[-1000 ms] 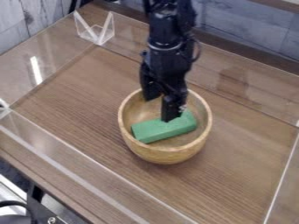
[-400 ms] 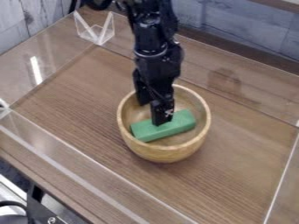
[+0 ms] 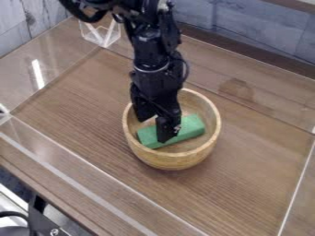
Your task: Move green stick from inside the wooden bowl to the table next to it
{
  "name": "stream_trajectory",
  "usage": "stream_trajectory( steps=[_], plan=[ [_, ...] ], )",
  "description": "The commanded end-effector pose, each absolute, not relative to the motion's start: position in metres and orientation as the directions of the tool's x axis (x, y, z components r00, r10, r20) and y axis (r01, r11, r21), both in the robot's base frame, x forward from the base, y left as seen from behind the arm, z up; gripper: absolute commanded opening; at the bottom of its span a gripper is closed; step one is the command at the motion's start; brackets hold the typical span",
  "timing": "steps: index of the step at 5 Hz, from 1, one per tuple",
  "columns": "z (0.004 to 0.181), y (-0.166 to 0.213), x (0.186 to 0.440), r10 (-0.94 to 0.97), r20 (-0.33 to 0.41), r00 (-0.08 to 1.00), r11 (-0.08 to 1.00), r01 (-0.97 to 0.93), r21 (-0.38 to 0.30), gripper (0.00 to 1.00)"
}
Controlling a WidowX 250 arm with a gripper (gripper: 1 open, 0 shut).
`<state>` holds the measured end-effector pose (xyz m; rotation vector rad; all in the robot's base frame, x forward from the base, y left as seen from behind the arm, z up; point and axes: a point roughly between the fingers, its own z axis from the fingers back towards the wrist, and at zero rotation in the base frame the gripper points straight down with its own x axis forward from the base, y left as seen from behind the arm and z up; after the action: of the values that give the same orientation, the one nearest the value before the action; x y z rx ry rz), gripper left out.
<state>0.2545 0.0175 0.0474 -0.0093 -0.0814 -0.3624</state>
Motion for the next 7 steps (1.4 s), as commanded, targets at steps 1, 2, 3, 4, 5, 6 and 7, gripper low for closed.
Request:
stream_trajectory(
  steps=[1, 2, 3, 4, 5, 6, 7],
  plan=[
    [0.059, 0.018, 0.260, -0.289, 0.129, 0.948, 0.957, 0.289, 0.024, 1.00],
    [0.058, 0.018, 0.261, -0.226, 0.134, 0.965, 0.974, 0.226, 0.021, 1.00],
    [0.047, 0.013, 0.273, -0.295, 0.136, 0.946, 0.955, 0.295, 0.017, 1.00],
    [0.038, 0.009, 0.286, -0.355, 0.136, 0.925, 0.934, 0.356, 0.015, 1.00],
    [0.032, 0.023, 0.292, -0.369, 0.143, 0.918, 0.928, 0.372, 0.005, 1.00],
    [0.023, 0.032, 0.293, -0.391, 0.146, 0.909, 0.918, 0.397, -0.011, 1.00],
    [0.017, 0.029, 0.283, -0.408, 0.144, 0.901, 0.909, 0.416, -0.025, 1.00]
  ],
)
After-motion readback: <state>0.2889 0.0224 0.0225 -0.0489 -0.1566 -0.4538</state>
